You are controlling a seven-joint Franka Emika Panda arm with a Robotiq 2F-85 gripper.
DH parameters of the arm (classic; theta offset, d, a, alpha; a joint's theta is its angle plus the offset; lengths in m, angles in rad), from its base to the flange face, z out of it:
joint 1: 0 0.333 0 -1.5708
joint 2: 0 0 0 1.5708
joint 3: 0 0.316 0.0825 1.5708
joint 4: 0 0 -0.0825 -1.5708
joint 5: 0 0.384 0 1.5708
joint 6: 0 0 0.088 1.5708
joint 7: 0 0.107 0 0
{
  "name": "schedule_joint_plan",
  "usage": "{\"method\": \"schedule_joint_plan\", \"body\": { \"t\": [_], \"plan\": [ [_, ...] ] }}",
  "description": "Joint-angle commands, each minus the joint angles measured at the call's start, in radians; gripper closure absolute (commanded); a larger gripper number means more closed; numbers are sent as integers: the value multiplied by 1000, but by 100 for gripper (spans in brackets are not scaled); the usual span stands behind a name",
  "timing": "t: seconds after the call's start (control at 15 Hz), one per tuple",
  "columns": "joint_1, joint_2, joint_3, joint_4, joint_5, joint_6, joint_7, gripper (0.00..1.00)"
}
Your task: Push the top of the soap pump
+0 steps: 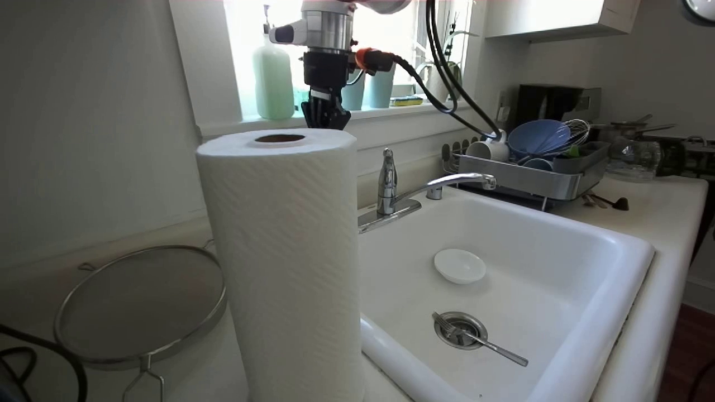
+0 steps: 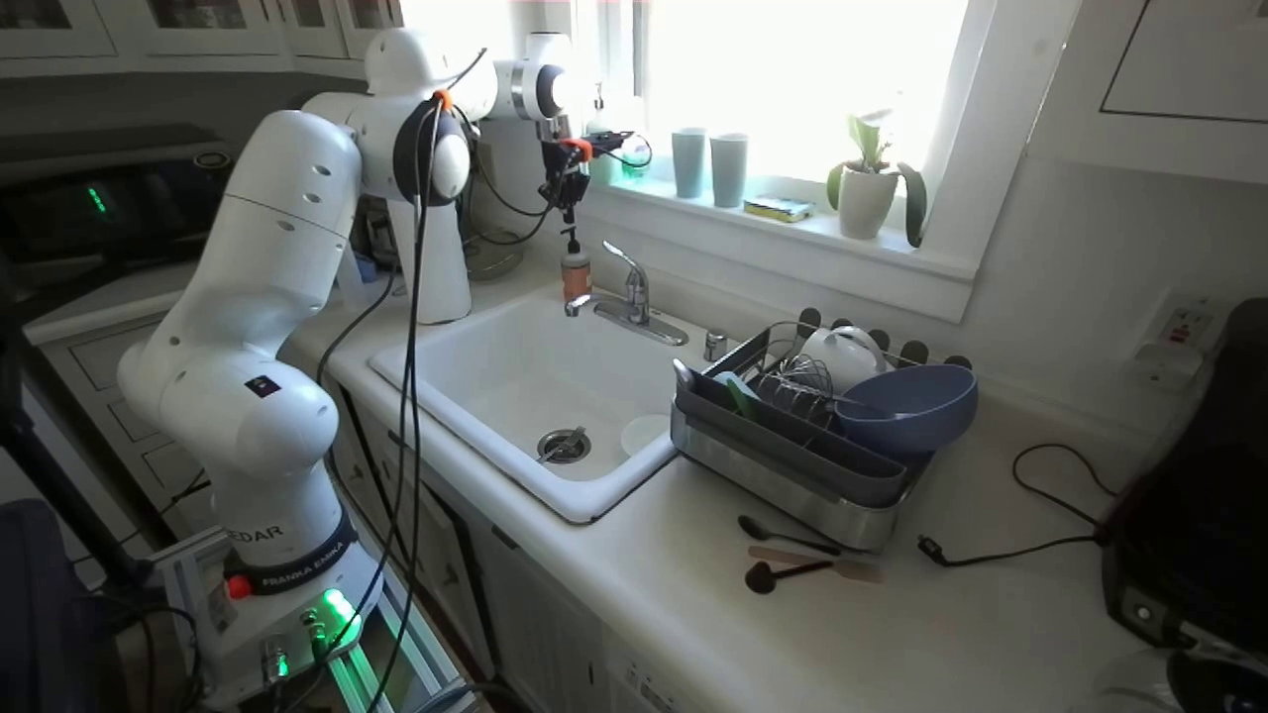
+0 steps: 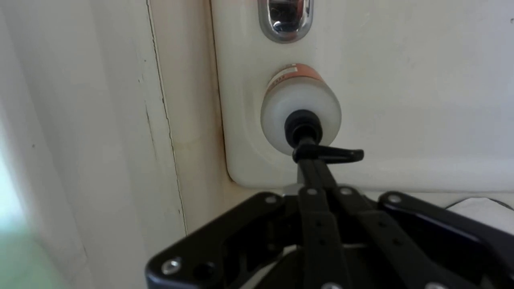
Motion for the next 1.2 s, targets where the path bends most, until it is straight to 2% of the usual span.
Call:
{"method": "schedule_joint_plan", "body": {
  "t": [0.0, 0.6, 1.13],
  "plan": [
    [19, 49, -12, 82, -37, -56, -26, 100],
    [27, 77, -13, 107, -66, -80, -33, 100],
    [31, 68, -9, 53, -73, -91, -43, 100]
  ]
}}
